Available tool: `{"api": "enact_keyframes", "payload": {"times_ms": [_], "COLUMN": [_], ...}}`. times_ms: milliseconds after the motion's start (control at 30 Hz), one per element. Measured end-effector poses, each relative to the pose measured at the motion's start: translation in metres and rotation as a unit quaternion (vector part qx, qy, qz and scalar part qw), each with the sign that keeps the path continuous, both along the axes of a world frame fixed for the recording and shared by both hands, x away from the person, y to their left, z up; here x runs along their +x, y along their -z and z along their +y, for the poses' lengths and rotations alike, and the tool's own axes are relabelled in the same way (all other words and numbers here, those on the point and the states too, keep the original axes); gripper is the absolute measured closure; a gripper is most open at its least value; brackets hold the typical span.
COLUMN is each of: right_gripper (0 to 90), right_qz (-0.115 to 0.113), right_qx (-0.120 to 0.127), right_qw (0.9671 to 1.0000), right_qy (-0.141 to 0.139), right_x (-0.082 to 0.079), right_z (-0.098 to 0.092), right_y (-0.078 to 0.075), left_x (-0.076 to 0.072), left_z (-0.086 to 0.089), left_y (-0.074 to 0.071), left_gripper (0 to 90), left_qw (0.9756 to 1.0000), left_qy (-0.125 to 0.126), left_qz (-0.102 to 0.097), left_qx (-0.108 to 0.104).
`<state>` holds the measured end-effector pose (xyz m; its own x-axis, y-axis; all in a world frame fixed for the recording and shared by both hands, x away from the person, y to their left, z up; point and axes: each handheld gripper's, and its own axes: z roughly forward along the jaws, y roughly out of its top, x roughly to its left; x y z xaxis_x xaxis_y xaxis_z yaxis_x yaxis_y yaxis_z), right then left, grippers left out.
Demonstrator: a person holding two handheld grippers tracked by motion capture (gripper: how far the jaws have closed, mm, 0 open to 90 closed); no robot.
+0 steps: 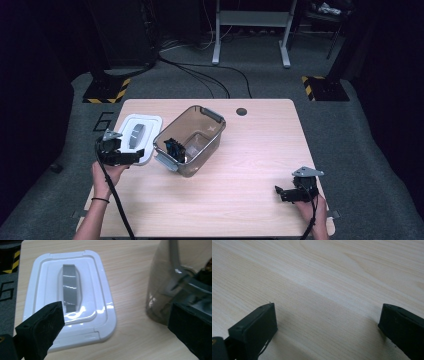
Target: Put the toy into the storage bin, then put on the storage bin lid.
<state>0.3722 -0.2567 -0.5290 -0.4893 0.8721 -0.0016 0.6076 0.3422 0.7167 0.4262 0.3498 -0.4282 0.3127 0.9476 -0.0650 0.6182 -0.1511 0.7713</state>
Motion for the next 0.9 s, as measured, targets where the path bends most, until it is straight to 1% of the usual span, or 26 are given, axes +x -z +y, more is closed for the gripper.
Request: {"api": "enact_keyframes", "payload": {"times_ms": [33,67,100,133,167,200,233,267,300,333,367,400,433,467,500,533,633,667,700,733,767,800,833,867,900], "right_gripper": [0.6,0.6,0.6,0.6,0.6,0.6,0.6,0.6,0.6,0.6,0.6,0.5,0.6,0.6,0.6,0.6,0.6,0.6,0.6,0.6,0.6,0.6,0.6,0.5,0.6], "right_qz": [0.001,0.0,0.0,0.0,0.0,0.0,0.0,0.001,0.0,0.0,0.0,0.001,0.001,0.001,0.0,0.0,0.002,0.002,0.002,0.001,0.002,0.001,0.001,0.002,0.002], "right_qx": [0.0,0.0,0.0,0.0,0.0,0.0,0.0,0.0,0.0,0.0,0.0,-0.001,-0.001,-0.001,0.0,0.0,-0.001,-0.001,-0.001,-0.001,-0.001,-0.001,-0.001,0.0,0.0], "right_qw": [1.0,1.0,1.0,1.0,1.0,1.0,1.0,1.0,1.0,1.0,1.0,1.0,1.0,1.0,1.0,1.0,1.0,1.0,1.0,1.0,1.0,1.0,1.0,1.0,1.0], "right_qy": [0.0,0.001,0.0,0.0,0.001,0.001,0.0,0.001,0.0,0.0,0.0,-0.001,-0.001,-0.001,0.0,0.0,0.0,0.0,0.0,-0.001,-0.001,-0.001,-0.001,-0.001,-0.001], "right_x": [0.0,0.0,0.0,0.0,0.0,0.0,0.0,0.0,0.0,0.0,0.0,0.0,0.0,0.0,0.0,0.0,0.0,0.0,0.0,0.0,0.0,0.0,0.0,0.0,0.0], "right_z": [0.0,0.0,0.0,0.0,0.0,0.0,0.0,0.0,0.0,0.0,0.0,0.0,0.0,0.0,0.0,0.0,0.0,0.0,0.0,0.0,0.0,0.0,0.0,0.0,0.0], "right_y": [0.0,0.0,0.0,0.0,0.0,0.0,0.0,0.0,0.0,0.0,0.0,0.0,0.0,0.0,0.0,0.0,0.0,0.0,0.0,0.0,0.0,0.0,0.0,0.0,0.0], "left_x": [0.003,0.003,0.007,0.01,0.013,0.013,0.015,0.02,0.022,0.022,0.025,0.028,0.034,0.034,0.039,0.039,0.048,0.048,0.05,0.053,0.057,0.057,0.06,0.063,0.067], "left_z": [0.003,0.003,0.006,0.006,0.007,0.007,0.008,0.009,0.01,0.01,0.01,0.012,0.013,0.013,0.015,0.015,0.018,0.018,0.018,0.019,0.019,0.019,0.018,0.018,0.017], "left_y": [0.002,0.002,0.004,0.006,0.008,0.008,0.009,0.012,0.013,0.013,0.016,0.017,0.02,0.02,0.022,0.022,0.023,0.023,0.025,0.026,0.029,0.029,0.031,0.032,0.035], "left_gripper": [1.1,1.1,1.2,1.2,1.3,1.3,1.3,1.4,1.4,1.4,1.4,1.6,2.8,3.0,3.0,3.0,2.8,2.8,2.8,3.1,3.3,3.8,3.8,5.8,8.8], "left_qw": [1.0,1.0,0.9999,0.9999,0.9999,0.9999,0.9998,0.9998,0.9997,0.9997,0.9996,0.9996,0.9993,0.9993,0.9991,0.9991,0.9984,0.9984,0.9985,0.9983,0.9979,0.9979,0.9979,0.9975,0.9968], "left_qy": [-0.004,-0.004,-0.01,-0.012,-0.015,-0.015,-0.015,-0.017,-0.019,-0.019,-0.023,-0.019,-0.022,-0.022,-0.027,-0.027,-0.035,-0.035,-0.039,-0.036,-0.037,-0.037,-0.044,-0.045,-0.053], "left_qz": [0.002,0.002,0.005,0.002,0.005,0.005,0.014,0.011,0.013,0.013,0.012,0.02,0.029,0.029,0.032,0.032,0.043,0.043,0.036,0.042,0.05,0.05,0.045,0.051,0.055], "left_qx": [-0.003,-0.003,-0.003,-0.004,0.0,0.0,0.003,0.004,0.006,0.006,0.006,0.01,0.009,0.009,0.01,0.01,0.012,0.012,0.014,0.018,0.016,0.016,0.018,0.02,0.022]}}
